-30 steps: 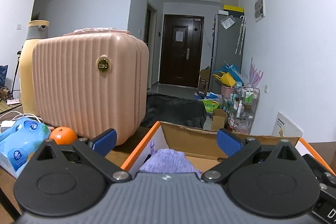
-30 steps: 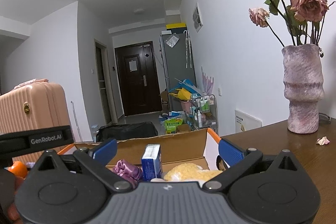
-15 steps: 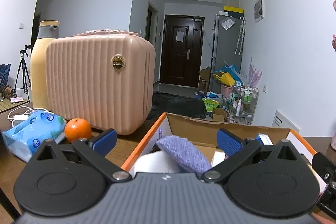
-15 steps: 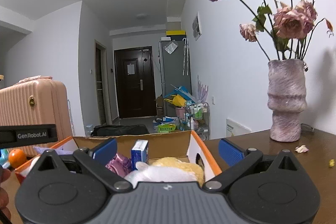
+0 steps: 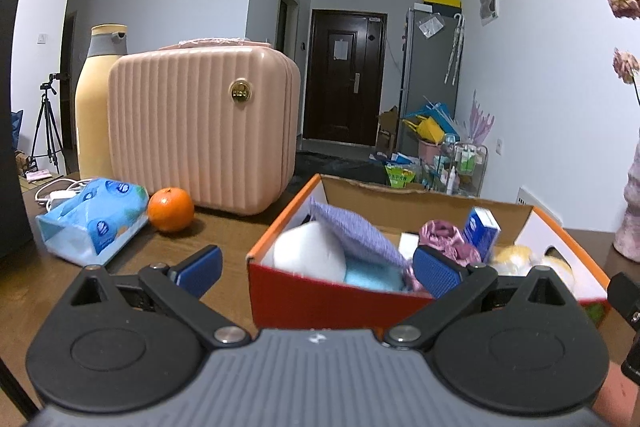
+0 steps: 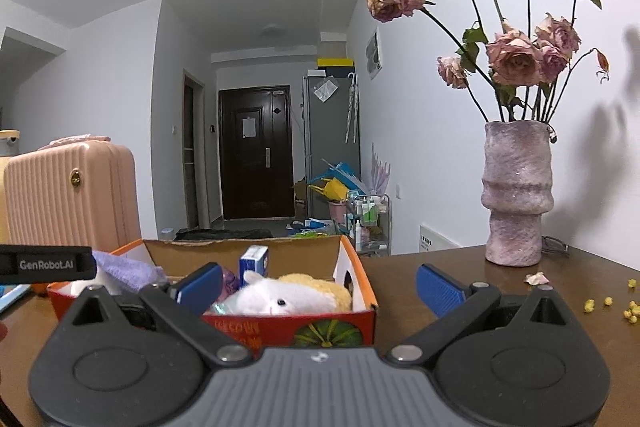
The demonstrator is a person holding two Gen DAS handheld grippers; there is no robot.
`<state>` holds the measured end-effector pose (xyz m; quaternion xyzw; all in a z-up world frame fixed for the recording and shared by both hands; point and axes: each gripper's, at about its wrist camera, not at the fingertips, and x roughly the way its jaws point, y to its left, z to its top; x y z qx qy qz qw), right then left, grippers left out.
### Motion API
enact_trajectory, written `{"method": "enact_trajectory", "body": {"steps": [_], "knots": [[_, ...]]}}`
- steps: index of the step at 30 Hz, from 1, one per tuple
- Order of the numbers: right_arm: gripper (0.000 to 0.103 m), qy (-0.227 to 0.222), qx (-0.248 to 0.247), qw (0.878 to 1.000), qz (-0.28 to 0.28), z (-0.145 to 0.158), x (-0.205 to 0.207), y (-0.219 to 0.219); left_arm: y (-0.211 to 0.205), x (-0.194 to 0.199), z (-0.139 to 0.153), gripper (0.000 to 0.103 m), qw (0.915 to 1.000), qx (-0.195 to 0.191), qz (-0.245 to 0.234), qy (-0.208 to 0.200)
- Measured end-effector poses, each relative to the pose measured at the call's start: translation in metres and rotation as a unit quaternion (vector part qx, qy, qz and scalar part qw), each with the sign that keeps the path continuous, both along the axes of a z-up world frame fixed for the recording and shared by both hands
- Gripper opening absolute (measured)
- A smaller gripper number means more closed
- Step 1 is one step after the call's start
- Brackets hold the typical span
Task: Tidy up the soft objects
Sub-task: 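Move both grippers back from the box toward the lilac hair tie and pink sponge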
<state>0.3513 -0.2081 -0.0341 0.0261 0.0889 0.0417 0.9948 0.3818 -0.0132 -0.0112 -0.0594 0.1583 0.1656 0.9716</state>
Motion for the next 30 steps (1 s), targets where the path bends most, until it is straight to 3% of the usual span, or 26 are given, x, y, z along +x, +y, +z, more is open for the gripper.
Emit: {"method": "enact_trajectory", "body": {"steps": [14, 30], "knots": [[0.103, 0.012, -0.037, 0.999, -0.006, -0.003, -0.044, -0.024, -0.021, -0.045, -0.01, 0.103, 0.9994, -0.007, -0.01, 0.034], [0.103, 0.018, -0.023, 0.999, 0.03, 0.003, -0.074, -0.055, -0.044, -0.074, -0.02, 0.103, 0.9975, 0.002, -0.021, 0.067]]}}
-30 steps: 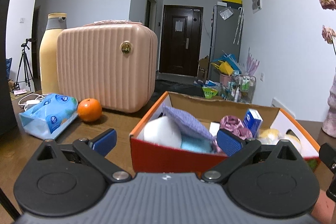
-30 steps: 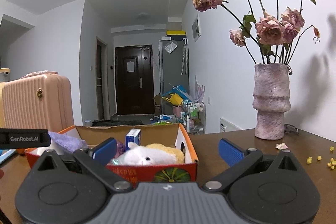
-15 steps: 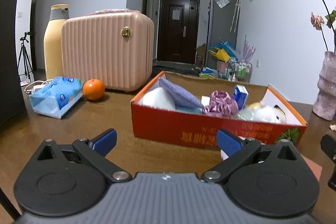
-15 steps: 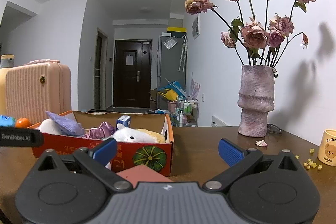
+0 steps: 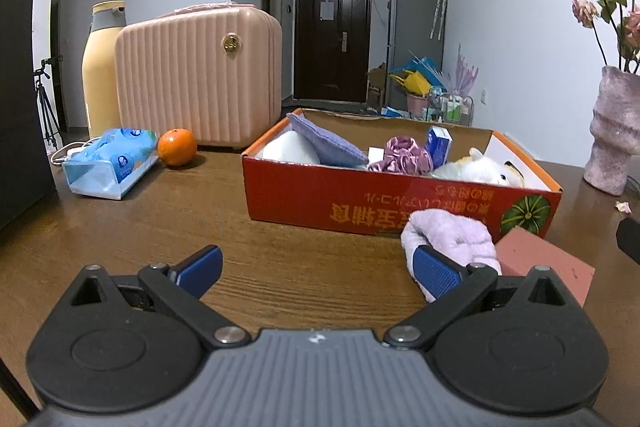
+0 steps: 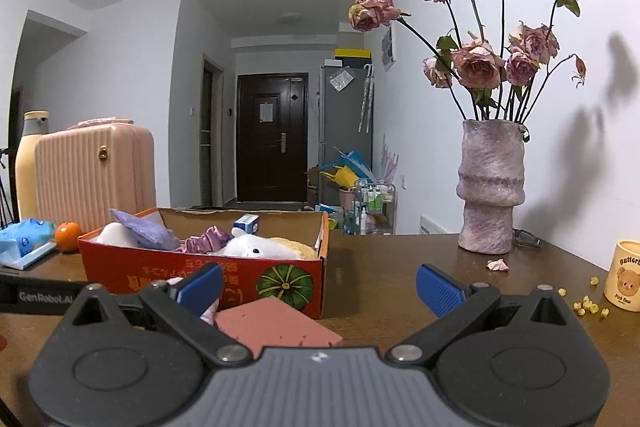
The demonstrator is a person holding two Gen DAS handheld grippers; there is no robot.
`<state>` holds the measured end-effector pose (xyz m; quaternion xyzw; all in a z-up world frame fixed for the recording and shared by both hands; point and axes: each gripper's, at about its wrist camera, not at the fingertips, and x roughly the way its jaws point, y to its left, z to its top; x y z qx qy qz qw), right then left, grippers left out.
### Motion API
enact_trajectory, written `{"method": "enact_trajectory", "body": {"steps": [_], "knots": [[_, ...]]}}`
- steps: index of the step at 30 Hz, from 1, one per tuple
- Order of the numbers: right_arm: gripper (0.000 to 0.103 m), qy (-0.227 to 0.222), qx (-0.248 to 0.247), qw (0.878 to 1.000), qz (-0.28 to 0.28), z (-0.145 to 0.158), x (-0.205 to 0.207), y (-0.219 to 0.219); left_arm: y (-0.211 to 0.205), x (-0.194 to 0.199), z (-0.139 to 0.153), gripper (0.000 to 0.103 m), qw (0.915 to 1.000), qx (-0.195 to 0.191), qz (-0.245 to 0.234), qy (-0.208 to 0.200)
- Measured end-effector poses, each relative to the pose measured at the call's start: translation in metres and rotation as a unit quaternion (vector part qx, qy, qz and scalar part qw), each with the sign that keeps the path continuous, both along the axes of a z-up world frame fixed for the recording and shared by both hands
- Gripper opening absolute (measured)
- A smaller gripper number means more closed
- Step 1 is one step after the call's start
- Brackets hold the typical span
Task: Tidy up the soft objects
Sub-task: 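Move both grippers back from the box toward the lilac hair tie and pink sponge, then close the right gripper on the pink sponge and lift it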
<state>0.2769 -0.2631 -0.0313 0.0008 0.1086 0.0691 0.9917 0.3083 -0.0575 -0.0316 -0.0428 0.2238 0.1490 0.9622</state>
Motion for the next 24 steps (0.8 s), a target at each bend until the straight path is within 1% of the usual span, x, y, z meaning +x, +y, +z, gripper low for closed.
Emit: {"method": "enact_trajectory", "body": {"steps": [5, 8, 16, 20, 24], "knots": [[0.103, 0.004, -0.012, 1.0, 0.008, 0.0, -0.001, 0.0, 0.002, 0.001, -0.001, 0.103, 0.9999, -0.006, -0.006, 0.006], [0.103, 0.018, -0.017, 1.0, 0.013, -0.003, 0.003, 0.002, 0.004, 0.003, -0.001, 0.103, 0.9997, -0.014, -0.014, 0.013], [0.103, 0.082, -0.042, 0.996, 0.023, -0.016, 0.025, 0.007, 0.009, 0.005, -0.002, 0.103, 0.9985, -0.034, -0.031, 0.03], [0.103, 0.122, -0.057, 0.99, 0.037, -0.025, 0.042, 0.009, 0.008, 0.005, -0.003, 0.103, 0.9981, -0.035, -0.037, 0.034], [0.103, 0.146, -0.058, 0.986, 0.062, -0.03, 0.056, 0.009, 0.007, 0.006, -0.005, 0.103, 0.9978, -0.035, -0.04, 0.041]]}}
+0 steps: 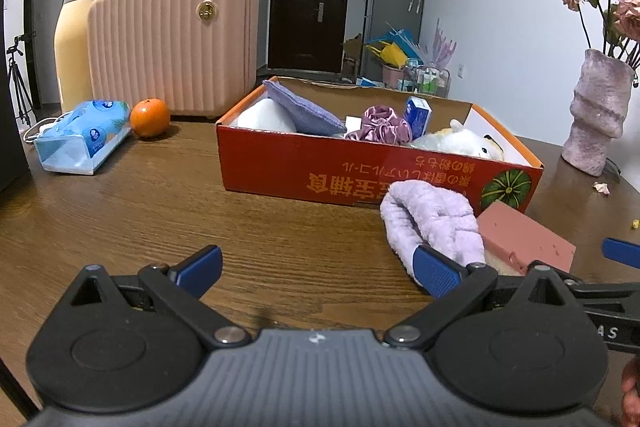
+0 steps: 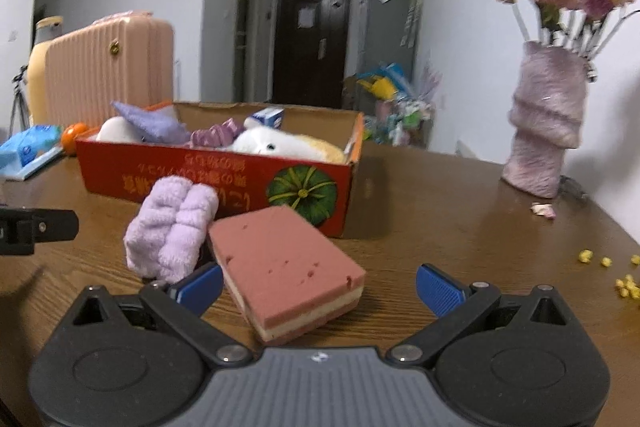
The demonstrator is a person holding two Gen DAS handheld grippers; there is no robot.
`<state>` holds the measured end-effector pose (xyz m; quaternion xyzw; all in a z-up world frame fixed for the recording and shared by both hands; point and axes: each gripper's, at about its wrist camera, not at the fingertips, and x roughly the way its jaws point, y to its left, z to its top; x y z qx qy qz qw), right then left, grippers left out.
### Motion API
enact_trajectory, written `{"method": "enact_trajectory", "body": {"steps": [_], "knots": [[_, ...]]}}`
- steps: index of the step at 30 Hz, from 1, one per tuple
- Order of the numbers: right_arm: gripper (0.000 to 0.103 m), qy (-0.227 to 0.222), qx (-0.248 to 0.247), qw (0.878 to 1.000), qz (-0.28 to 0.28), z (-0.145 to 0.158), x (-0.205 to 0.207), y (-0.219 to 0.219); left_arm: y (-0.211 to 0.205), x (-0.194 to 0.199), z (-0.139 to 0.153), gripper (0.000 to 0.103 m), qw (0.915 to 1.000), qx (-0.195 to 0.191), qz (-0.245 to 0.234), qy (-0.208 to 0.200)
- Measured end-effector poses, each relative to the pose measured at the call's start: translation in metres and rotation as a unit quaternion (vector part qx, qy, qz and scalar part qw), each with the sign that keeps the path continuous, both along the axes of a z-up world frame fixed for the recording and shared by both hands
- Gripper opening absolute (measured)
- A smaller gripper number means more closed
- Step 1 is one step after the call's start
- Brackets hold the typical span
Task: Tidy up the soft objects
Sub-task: 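Close the right gripper on the pink sponge and lift it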
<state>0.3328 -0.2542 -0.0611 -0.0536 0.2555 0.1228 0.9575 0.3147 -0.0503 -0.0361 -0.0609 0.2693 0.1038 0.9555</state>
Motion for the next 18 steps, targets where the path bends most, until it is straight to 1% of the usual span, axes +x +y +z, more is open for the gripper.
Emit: {"method": "enact_trajectory", "body": {"steps": [3, 6, 13, 16, 17, 18], "knots": [[0.103, 0.012, -0.01, 1.0, 0.023, -0.003, 0.01, 0.003, -0.001, 0.001, -0.001, 0.103, 1.0, 0.002, 0.001, 0.001], [0.103, 0.022, -0.022, 0.999, 0.033, -0.006, 0.021, 0.007, -0.002, 0.002, -0.003, 0.103, 1.0, 0.006, 0.003, 0.004], [0.102, 0.068, -0.011, 0.996, 0.056, -0.012, 0.049, 0.013, -0.004, 0.006, -0.007, 0.103, 0.9998, 0.012, 0.001, 0.013], [0.093, 0.086, -0.019, 0.994, 0.066, -0.016, 0.052, 0.017, -0.004, 0.007, -0.007, 0.103, 0.9998, 0.011, 0.0, 0.017], [0.089, 0.087, -0.019, 0.994, 0.07, -0.016, 0.052, 0.018, -0.004, 0.007, -0.007, 0.103, 0.9998, 0.01, 0.0, 0.018], [0.086, 0.085, -0.018, 0.994, 0.071, -0.016, 0.051, 0.018, -0.004, 0.007, -0.008, 0.103, 0.9998, 0.009, -0.001, 0.018]]}}
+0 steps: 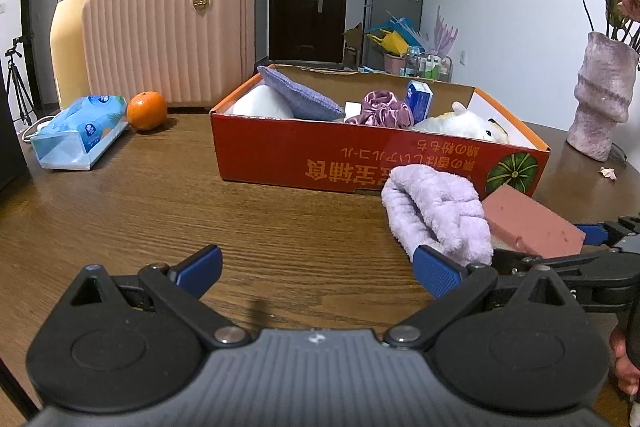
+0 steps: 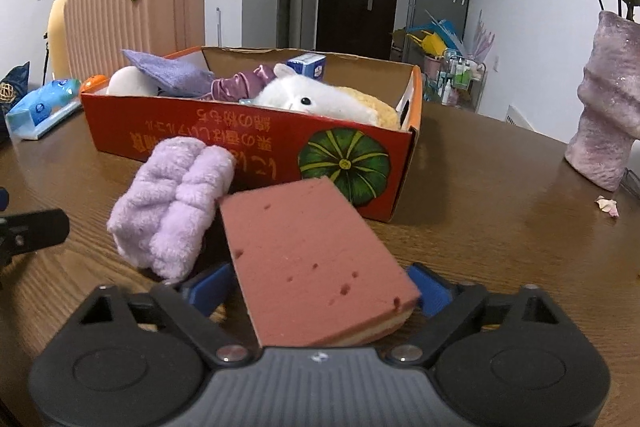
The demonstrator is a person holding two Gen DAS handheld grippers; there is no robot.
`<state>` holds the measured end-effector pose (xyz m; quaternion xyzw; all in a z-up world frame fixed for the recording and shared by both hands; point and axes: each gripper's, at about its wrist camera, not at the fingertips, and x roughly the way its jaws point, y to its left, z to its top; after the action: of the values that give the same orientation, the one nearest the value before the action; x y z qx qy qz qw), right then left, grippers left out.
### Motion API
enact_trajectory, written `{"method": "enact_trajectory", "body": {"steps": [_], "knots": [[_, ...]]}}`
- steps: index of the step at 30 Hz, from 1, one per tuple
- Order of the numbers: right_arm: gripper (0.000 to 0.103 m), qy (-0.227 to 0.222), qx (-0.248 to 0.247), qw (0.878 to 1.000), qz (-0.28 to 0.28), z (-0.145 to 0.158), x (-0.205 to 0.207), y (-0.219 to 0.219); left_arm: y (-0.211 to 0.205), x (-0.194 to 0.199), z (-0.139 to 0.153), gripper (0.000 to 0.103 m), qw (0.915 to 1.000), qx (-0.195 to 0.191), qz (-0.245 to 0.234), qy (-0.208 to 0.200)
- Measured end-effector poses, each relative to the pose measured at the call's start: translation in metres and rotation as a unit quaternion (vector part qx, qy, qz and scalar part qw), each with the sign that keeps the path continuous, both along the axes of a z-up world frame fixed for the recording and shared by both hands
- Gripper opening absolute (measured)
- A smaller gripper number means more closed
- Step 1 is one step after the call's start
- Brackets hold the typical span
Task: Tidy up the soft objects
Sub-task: 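Close the right gripper on the pink sponge and lift it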
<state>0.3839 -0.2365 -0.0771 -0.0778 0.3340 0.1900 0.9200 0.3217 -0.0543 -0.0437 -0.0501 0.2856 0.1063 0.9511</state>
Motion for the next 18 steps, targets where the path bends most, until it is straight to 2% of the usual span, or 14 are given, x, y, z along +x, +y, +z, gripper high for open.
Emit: {"method": "enact_trajectory", "body": {"steps": [9, 12, 18], "knots": [[0.08, -0.029, 0.013, 0.999, -0.015, 0.007, -0.012, -0.008, 0.001, 0.0, 0.0, 0.103, 1.0, -0.002, -0.002, 0.0], [0.079, -0.048, 0.033, 0.998, -0.031, 0.011, -0.025, -0.017, 0.002, 0.0, 0.0, 0.103, 1.0, -0.005, -0.003, 0.0], [0.079, -0.091, 0.037, 0.993, -0.065, 0.019, -0.045, -0.028, 0.002, -0.001, 0.001, 0.103, 1.0, -0.006, -0.004, -0.005]]}}
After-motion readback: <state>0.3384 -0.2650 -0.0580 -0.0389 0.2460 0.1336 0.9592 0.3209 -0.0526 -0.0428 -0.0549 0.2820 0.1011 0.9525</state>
